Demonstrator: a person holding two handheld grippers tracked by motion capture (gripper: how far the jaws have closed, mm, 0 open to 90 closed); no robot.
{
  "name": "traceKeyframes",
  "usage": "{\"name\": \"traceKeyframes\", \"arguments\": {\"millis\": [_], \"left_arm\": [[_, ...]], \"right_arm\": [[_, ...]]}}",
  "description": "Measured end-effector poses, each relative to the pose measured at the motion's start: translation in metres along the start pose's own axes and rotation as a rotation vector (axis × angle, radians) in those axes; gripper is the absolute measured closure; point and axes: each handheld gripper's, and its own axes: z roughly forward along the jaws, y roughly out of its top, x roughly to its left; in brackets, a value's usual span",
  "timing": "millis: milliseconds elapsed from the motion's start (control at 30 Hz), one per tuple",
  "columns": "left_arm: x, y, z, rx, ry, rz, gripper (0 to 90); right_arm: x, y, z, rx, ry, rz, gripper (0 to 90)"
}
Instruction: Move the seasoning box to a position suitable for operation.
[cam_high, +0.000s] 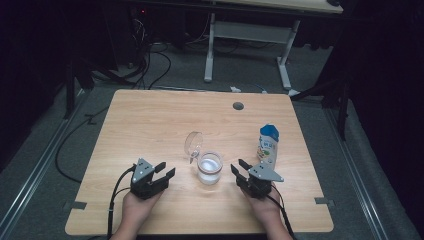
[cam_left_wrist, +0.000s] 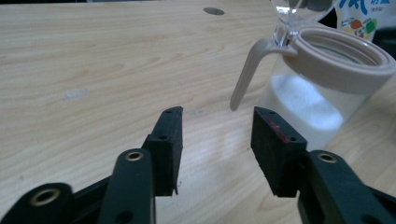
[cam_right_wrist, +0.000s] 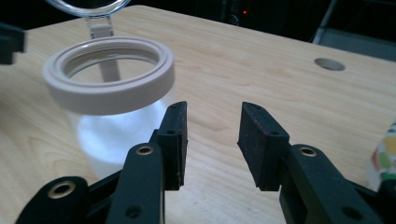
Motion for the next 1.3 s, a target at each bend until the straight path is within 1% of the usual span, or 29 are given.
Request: {"name": "traceKeyframes", "arguments": {"millis": [67, 100, 133, 167, 200, 267, 300, 333, 400, 467, 500, 600, 633, 700, 767, 900, 1033, 1300], "left_arm": [[-0.004, 0.008, 0.005, -0.005, 0.009, 0.000, 60.6], [-0.005, 0.012, 0.007, -0.016, 0.007, 0.000, 62.2], [-0.007, 0.016, 0.010, -0.024, 0.014, 0.003, 65.3], [-0.009, 0.019, 0.011, -0.028, 0.016, 0.004, 65.3], [-0.011, 0.027, 0.015, -0.034, 0.011, -0.004, 69.9], [-0.013, 0.035, 0.020, -0.038, 0.013, 0.002, 74.9], [-0.013, 0.035, 0.020, -0.038, 0.013, 0.002, 77.6], [-0.014, 0.038, 0.022, -0.036, 0.012, 0.004, 77.6], [-0.015, 0.044, 0.025, -0.040, 0.015, 0.004, 83.4], [-0.014, 0.049, 0.027, -0.044, 0.016, -0.006, 89.8], [-0.015, 0.053, 0.027, -0.053, 0.011, -0.015, 89.9], [-0.015, 0.056, 0.027, -0.063, 0.007, -0.019, 89.9], [-0.016, 0.059, 0.026, -0.079, 0.003, -0.028, 89.9], [-0.016, 0.060, 0.027, -0.079, -0.001, -0.032, 90.0], [-0.017, 0.060, 0.027, -0.078, -0.004, -0.028, 90.0], [-0.020, 0.061, 0.028, -0.081, -0.011, -0.022, 90.0], [-0.025, 0.061, 0.029, -0.082, -0.020, -0.012, 89.9], [-0.034, 0.058, 0.032, -0.069, -0.039, 0.014, 90.0]], "right_arm": [[0.002, -0.003, 0.000, 0.005, 0.014, -0.006, 64.6], [0.002, -0.004, 0.000, 0.008, 0.020, -0.008, 65.9], [0.004, -0.006, 0.001, 0.019, 0.047, -0.011, 67.5], [0.004, -0.006, 0.001, 0.019, 0.047, -0.011, 67.5], [0.005, -0.006, 0.003, 0.030, 0.070, -0.011, 68.9], [0.007, -0.008, 0.003, 0.022, 0.083, -0.013, 72.7], [0.007, -0.008, 0.003, 0.022, 0.083, -0.013, 72.7], [0.008, -0.008, 0.003, 0.022, 0.088, -0.011, 74.4], [0.010, -0.009, 0.005, 0.023, 0.092, -0.013, 80.1], [0.012, -0.010, 0.006, 0.030, 0.102, -0.023, 89.8], [0.013, -0.010, 0.007, 0.033, 0.113, -0.021, 89.8], [0.017, -0.010, 0.009, 0.042, 0.121, -0.033, 89.9], [0.019, -0.010, 0.010, 0.043, 0.123, -0.039, 89.9], [0.021, -0.010, 0.010, 0.048, 0.125, -0.046, 89.9], [0.025, -0.010, 0.013, 0.046, 0.130, -0.054, 89.8], [0.027, -0.011, 0.013, 0.051, 0.124, -0.072, 89.8], [0.028, -0.010, 0.013, 0.043, 0.124, -0.074, 89.8], [0.028, -0.010, 0.013, 0.040, 0.127, -0.071, 89.7]]}}
